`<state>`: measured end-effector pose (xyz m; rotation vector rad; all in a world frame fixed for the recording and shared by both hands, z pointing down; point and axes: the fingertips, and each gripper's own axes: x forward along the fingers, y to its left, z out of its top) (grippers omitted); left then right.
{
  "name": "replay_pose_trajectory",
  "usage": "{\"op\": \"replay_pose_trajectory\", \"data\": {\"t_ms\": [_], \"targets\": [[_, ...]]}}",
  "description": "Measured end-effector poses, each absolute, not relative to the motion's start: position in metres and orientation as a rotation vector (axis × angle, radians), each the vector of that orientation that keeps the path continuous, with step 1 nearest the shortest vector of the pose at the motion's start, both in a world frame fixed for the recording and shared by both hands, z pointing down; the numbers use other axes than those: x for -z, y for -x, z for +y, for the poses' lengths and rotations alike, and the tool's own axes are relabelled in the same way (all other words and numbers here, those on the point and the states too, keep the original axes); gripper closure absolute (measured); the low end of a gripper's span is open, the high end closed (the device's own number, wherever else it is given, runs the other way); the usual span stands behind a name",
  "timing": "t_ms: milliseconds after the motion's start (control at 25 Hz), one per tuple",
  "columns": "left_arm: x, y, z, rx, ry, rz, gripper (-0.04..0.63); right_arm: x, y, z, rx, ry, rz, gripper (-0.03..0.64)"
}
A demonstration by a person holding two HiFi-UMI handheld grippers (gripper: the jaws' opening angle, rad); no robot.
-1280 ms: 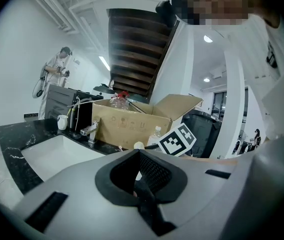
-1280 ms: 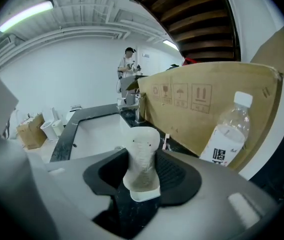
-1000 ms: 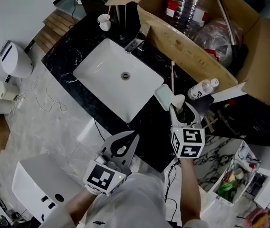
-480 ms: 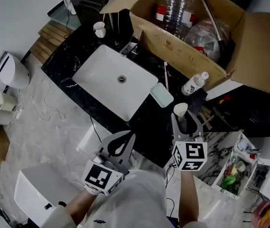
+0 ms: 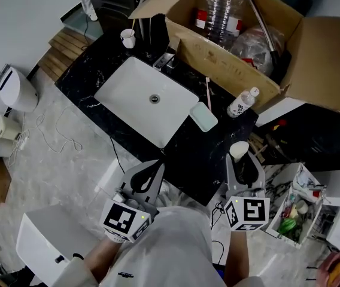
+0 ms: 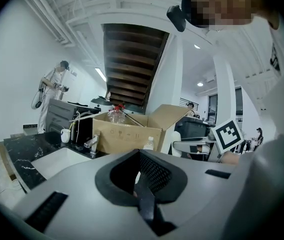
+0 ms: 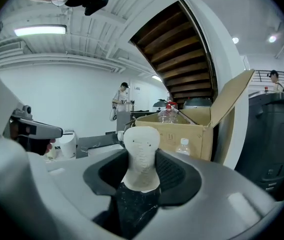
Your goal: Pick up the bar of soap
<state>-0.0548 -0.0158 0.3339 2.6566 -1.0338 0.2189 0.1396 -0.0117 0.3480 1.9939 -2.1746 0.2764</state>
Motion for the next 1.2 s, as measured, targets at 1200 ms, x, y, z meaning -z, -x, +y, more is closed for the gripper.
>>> {"op": "replay_pose_trajectory", "data": {"t_ms": [1200], "targets": [[-0.324, 0.066, 0.001, -0.149, -2.664, -1.014, 0.595, -0.322, -0.083, 0.051, -0.164, -1.885, -2.409, 0.431]]}}
